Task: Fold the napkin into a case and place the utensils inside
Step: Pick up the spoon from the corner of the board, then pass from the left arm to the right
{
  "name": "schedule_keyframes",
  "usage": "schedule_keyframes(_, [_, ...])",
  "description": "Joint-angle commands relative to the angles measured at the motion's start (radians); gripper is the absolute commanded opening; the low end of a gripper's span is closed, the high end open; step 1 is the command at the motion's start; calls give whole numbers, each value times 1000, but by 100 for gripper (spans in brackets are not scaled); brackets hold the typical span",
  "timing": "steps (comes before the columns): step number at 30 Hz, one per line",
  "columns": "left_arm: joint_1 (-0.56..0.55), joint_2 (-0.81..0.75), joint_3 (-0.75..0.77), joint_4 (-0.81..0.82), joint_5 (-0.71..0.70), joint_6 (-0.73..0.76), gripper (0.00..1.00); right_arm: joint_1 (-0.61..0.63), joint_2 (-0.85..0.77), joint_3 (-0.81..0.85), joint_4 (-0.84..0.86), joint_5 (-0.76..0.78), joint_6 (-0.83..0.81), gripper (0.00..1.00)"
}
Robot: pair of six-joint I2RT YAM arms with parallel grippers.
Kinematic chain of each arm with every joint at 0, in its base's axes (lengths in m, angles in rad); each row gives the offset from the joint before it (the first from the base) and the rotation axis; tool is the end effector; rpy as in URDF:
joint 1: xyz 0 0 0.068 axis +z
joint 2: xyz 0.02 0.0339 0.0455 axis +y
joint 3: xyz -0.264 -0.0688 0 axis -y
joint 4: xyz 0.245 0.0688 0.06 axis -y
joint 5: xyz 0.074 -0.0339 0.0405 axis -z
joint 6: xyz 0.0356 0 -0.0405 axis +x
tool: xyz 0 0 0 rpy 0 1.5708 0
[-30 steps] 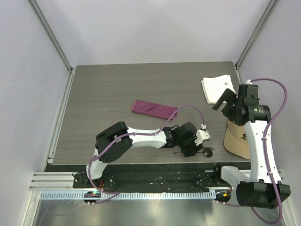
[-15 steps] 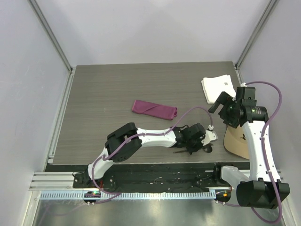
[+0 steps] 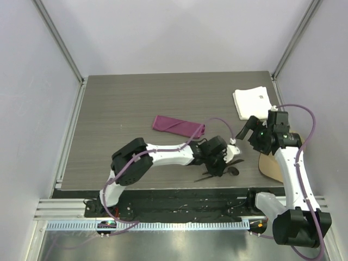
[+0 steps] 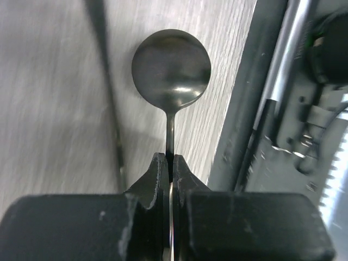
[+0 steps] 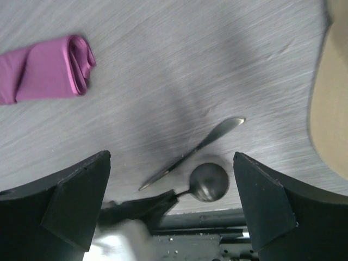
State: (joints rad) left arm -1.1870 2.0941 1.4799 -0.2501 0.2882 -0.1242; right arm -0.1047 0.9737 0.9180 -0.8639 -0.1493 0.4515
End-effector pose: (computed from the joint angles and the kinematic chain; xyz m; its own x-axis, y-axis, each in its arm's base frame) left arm 0.1617 -0.4275 0.1678 -0.4013 0.6766 -0.6174 0.9154 0.2738 -0.2949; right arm 0.1853 -0.0141 0.2912 -0.7058 0.5080 -0.4938 0.3574 0.8571 0.3709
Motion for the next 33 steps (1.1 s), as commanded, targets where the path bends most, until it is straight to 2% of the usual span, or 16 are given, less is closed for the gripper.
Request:
schedule_keyframes(1, [101,-141,-55,100,176,-139,0,-3,-12,-88,112,-107,18,100])
schedule_keyframes(5, [193,-166,-127,202,259,-253,0,-3,-44,-152,199,-244,39,100])
schedule_keyframes(9, [271,-163,-179,357,379,-476,0,-3,-58,-263,362,-427,119,100])
schedule_keyframes(11, [296,-158,-204,425,426,-544,0,11,-6,-318,445,-508,153,100])
schedule_keyframes(15, [306,-143,-205,483,440,-607,0,80,23,-343,532,-431,237,100])
schedule_keyframes(18, [306,-138,-217,540,453,-661,0,161,62,-357,618,-360,303,93])
schedule_keyframes(21, [308,-135,-217,563,463,-678,0,204,114,-366,675,-308,358,82])
schedule_keyframes(22, [308,-137,-221,558,465,-677,0,206,123,-366,699,-305,371,64])
schedule_keyframes(24, [310,-149,-222,545,467,-658,0,223,149,-328,689,-277,375,51])
schedule_keyframes(25, [313,-157,-230,535,456,-651,0,229,161,-312,665,-276,371,33])
schedule_keyframes(26, [316,-164,-234,513,444,-643,1,230,171,-301,660,-282,371,25])
schedule_keyframes(27, [320,-184,-242,506,412,-628,7,235,187,-285,655,-298,377,4])
schedule_keyframes(28, [328,-199,-257,488,389,-615,16,234,192,-277,645,-303,375,1])
schedule_keyframes(30, [331,-273,-288,443,289,-547,52,237,198,-249,614,-303,372,1])
schedule_keyframes(32, [317,-324,-322,344,195,-456,67,241,194,-232,573,-299,374,1])
schedule_keyframes(33, [305,-368,-325,304,95,-355,67,243,191,-220,562,-300,380,1])
